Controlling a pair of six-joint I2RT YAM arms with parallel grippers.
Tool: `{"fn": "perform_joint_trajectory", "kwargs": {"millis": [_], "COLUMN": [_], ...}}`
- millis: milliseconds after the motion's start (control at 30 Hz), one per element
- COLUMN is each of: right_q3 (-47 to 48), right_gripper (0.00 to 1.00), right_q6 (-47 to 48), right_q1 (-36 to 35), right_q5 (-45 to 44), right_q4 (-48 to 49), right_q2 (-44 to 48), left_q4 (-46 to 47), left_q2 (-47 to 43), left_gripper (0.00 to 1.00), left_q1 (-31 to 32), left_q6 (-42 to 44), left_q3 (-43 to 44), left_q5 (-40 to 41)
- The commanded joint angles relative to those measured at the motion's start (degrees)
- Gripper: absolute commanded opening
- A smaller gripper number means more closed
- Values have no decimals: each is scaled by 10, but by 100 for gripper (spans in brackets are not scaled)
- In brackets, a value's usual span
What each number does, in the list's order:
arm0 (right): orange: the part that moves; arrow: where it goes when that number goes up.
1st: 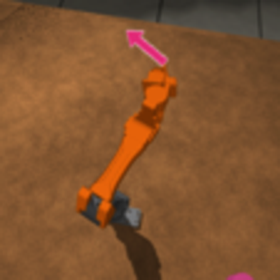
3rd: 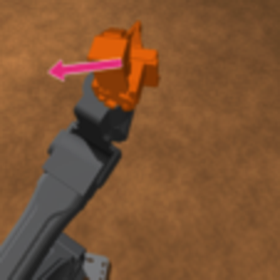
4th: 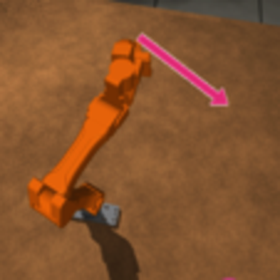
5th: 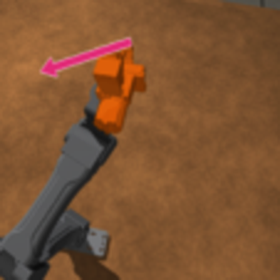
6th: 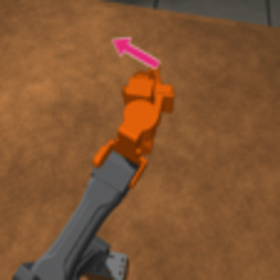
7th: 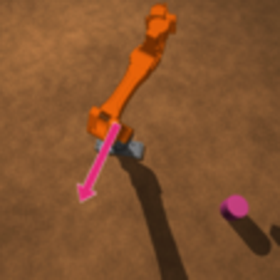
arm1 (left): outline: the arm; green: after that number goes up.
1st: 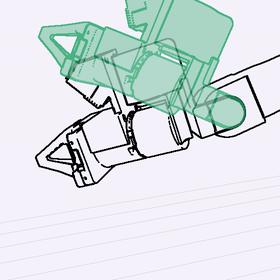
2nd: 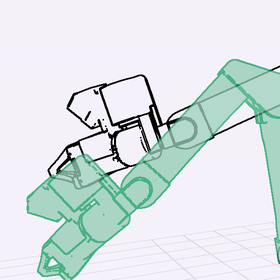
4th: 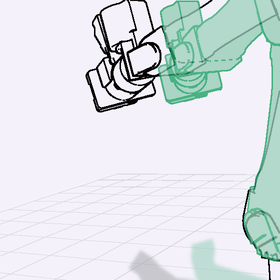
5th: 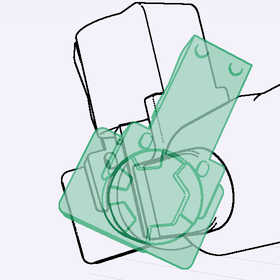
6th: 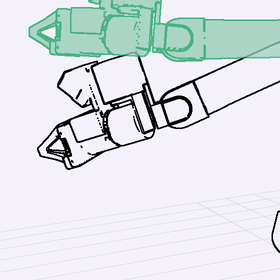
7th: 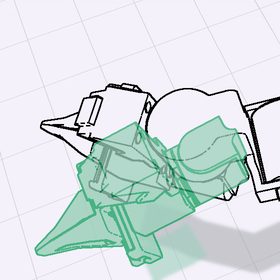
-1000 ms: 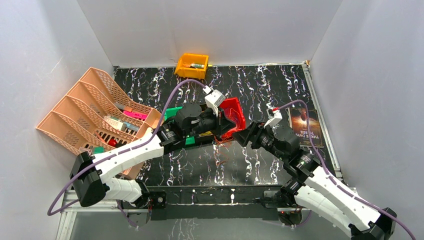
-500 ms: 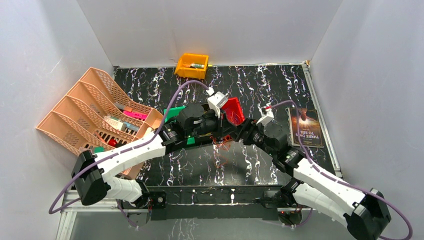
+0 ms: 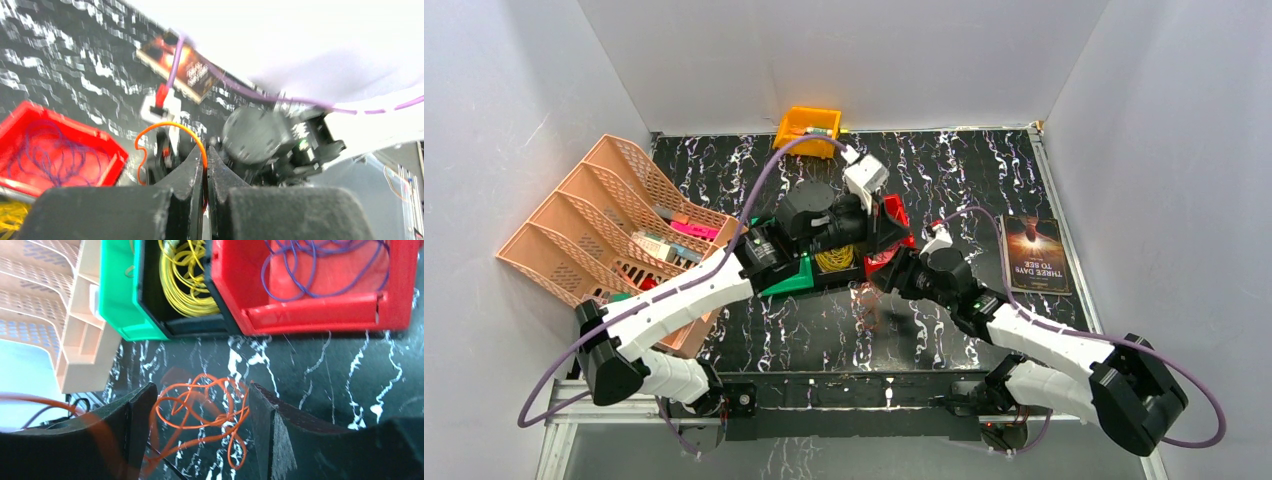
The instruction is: Untangle the cables
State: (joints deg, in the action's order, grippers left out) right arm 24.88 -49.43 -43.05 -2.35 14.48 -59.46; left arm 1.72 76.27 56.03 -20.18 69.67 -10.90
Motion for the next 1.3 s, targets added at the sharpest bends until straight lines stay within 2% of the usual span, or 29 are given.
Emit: {"fn": "perform_joint_trajectory", "kwargs": {"millis": [0, 300, 767, 1067, 1267], "right_q3": [-19, -85, -133, -144, -150], "right_gripper": [74, 72, 71, 70, 71], "right_q6": [4, 4, 4, 24, 21], "right_q1": [-1, -2, -1, -1, -1], "right_q5": [14, 31, 17, 10, 11], "right_q4": [17, 20, 26, 18, 17], "right_q2": [-11, -9, 5, 9, 13], "left_q4": [-54, -120, -156, -169, -169], "left_q2": [-1, 4, 19, 62, 71], "left_gripper": [0, 0, 0, 0, 0], "left_q1": [3, 2, 1, 1, 1], "left_q6": [56, 118, 219, 283, 296], "left_q3": [99, 208, 328, 427, 443], "left_q5": [28, 94, 190, 230, 233]}}
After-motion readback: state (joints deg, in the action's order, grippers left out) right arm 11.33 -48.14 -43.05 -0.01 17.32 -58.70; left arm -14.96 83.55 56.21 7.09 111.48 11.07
